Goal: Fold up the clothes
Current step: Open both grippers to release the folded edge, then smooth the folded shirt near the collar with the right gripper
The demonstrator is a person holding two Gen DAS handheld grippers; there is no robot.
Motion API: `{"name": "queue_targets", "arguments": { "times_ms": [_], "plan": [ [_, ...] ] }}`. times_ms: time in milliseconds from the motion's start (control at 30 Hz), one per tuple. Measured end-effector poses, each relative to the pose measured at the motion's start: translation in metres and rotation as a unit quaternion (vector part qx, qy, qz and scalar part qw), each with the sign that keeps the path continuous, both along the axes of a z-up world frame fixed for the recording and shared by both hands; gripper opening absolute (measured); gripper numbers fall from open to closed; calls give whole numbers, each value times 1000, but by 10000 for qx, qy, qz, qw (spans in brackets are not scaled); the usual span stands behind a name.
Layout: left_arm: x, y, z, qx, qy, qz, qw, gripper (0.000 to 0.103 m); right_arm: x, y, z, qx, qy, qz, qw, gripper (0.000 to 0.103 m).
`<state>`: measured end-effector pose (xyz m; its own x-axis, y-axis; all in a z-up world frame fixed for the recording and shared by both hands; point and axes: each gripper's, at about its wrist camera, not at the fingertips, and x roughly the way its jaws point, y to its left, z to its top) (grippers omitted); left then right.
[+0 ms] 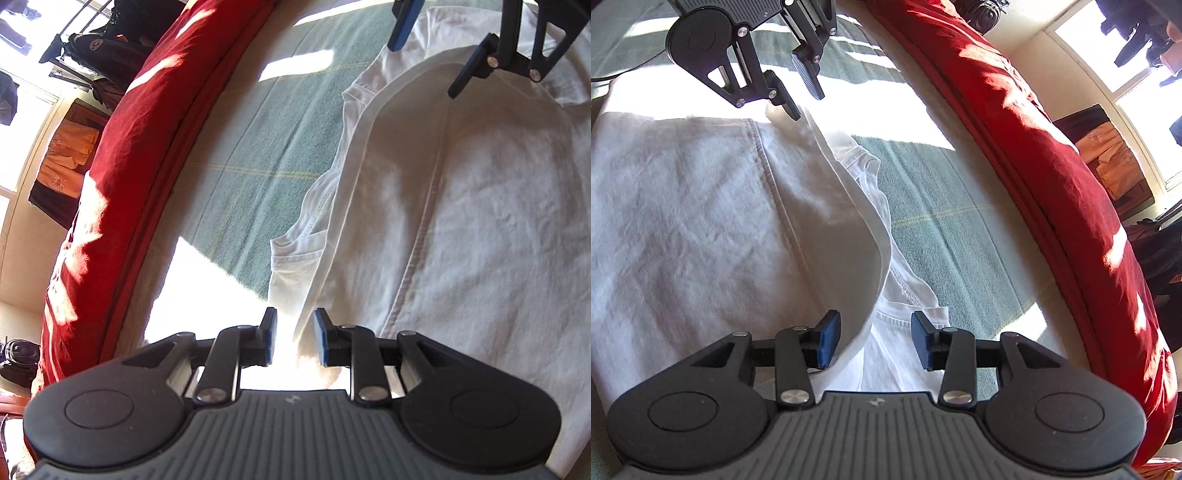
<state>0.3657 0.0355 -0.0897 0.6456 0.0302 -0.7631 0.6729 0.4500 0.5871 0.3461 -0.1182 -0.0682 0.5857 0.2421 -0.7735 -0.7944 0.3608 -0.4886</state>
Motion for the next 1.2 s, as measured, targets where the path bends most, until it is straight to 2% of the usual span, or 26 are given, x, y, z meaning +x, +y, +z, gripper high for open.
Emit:
{"name": "queue_targets", "arguments": {
  "times_ms": [167,333,400,600,733,967,1100,1200],
  "plan": [
    [-24,-16,6,-164,171,-10,9997,25,-23,-10,21,204,-136,72,9997,56],
    [-47,-32,12,-329,344,-20,9989,29,-58,-30,34,244,11,67,9997,60],
    [-57,-39,14,-395,413,-24,9984,30,-71,-41,32,103,73,3,9999,61],
    [-86,-54,6,-732,844,378,9930,32,-94,-71,16,-22,460,-293,9985,61],
    [-98,-65,-2,-784,1012,533,9903,32,-104,-81,2,-262,294,-240,9989,61],
    [-98,-81,-1,-774,1070,548,9897,32,-79,-89,-13,-345,-269,-141,9989,64],
    [-91,-84,0,-758,1054,588,9898,33,-52,-102,-6,-24,-90,-608,9981,64],
    [-85,-86,1,-785,1084,638,9890,33,-31,-116,-2,321,225,-1011,9941,64]
  ]
}}
